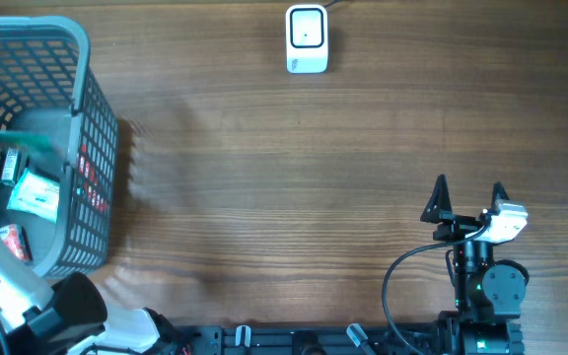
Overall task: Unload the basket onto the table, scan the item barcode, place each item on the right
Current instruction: 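Reach the left gripper into the basket and grasp the green-capped jar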
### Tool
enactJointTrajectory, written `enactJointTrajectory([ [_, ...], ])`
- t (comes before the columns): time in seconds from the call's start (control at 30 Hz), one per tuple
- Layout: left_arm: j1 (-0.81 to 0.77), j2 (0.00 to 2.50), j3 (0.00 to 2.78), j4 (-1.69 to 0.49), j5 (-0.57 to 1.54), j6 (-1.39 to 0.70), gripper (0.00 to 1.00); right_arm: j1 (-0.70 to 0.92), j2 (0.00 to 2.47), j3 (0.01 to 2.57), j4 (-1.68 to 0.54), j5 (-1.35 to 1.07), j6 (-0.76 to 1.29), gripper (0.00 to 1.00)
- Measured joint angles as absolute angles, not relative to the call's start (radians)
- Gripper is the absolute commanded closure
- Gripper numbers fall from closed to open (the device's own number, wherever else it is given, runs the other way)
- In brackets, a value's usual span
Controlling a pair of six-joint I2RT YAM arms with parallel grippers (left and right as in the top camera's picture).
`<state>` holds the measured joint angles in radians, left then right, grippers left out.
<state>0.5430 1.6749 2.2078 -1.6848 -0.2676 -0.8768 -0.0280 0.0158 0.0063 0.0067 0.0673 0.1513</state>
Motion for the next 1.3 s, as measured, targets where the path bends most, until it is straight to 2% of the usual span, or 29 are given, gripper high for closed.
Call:
enactJointTrajectory([
  [0.13,0.54,1.67,1.945,-1.593,-0.288,-0.878,0.45,-0.028,0.016,0.006,0.007,0.067,0.151,0.0],
  [0.37,0.539,1.683,1.409,-1.288,-0.282,-0.893,0.33,-0.028,0.015,0.006,0.007,0.067,0.151,0.01],
  [0.67,0.54,1.683,1.234,-1.119,-0.284,-0.914,0.23,-0.028,0.016,0.006,0.007,0.067,0.151,0.0],
  [0.7,0.539,1.683,1.226,-1.11,-0.283,-0.915,0.21,-0.028,0.016,0.006,0.007,0.067,0.151,0.0],
  [0.73,0.54,1.682,1.221,-1.105,-0.283,-0.916,0.0,-0.028,0.016,0.006,0.007,0.067,0.151,0.0],
  [1.03,0.556,1.67,1.214,-1.122,-0.288,-0.938,0.0,-0.028,0.016,0.006,0.007,0.067,0.151,0.0],
  [1.3,0.786,1.422,1.265,-1.107,-0.279,-0.987,0.0,-0.028,0.016,0.006,0.007,0.067,0.151,0.0],
])
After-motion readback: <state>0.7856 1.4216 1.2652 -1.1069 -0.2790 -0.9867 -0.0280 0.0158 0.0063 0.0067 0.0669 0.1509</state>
